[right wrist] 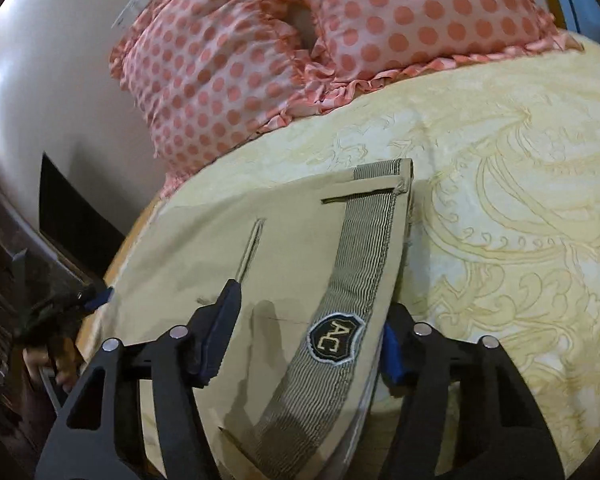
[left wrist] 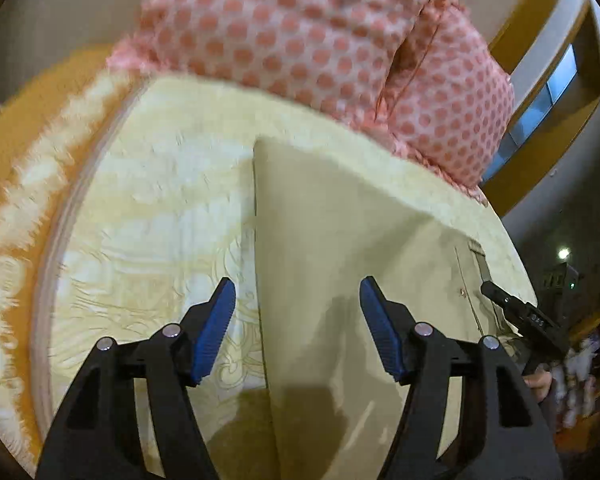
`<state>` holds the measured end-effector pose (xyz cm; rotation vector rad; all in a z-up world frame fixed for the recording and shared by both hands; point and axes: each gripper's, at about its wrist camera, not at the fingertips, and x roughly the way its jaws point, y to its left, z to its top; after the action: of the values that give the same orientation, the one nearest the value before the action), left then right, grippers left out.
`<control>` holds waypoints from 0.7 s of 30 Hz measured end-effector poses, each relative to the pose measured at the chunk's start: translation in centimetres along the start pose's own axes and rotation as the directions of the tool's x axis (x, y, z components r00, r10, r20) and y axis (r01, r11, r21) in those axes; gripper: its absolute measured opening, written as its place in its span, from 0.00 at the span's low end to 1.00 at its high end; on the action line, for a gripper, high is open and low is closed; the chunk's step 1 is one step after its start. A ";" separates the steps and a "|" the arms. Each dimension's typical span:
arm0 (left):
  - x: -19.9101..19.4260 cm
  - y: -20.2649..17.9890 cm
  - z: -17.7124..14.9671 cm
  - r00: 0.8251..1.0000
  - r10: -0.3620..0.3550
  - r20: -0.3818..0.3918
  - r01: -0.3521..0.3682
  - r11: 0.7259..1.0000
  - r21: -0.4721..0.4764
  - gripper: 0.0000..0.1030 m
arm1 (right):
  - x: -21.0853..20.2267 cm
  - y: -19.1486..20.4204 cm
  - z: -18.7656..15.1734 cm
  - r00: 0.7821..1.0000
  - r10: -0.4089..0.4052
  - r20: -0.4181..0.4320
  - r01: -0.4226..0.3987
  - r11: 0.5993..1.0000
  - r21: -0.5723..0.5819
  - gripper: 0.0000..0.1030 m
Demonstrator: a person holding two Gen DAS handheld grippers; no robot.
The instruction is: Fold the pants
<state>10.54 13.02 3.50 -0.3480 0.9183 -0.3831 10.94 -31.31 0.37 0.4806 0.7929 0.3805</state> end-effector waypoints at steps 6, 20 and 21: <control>3.2 -2.2 0.5 0.995 -0.024 -0.096 0.033 0.996 0.086 0.73 | -0.1 0.3 -0.4 1.000 0.016 -0.009 -0.017 0.999 -0.051 0.51; 4.8 -3.9 2.5 0.993 -0.039 -0.114 0.047 0.996 0.070 0.15 | -0.4 2.3 -0.8 0.995 0.078 -0.065 -0.089 0.979 -0.181 0.18; 4.5 -4.0 2.6 0.994 -0.045 -0.104 0.053 0.996 0.076 0.10 | -0.6 2.3 -0.5 0.993 0.098 -0.063 -0.107 0.979 -0.171 0.17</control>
<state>14.50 7.75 3.61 -0.2806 0.9927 -0.4845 9.88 -29.60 1.67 0.3490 0.7811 0.5562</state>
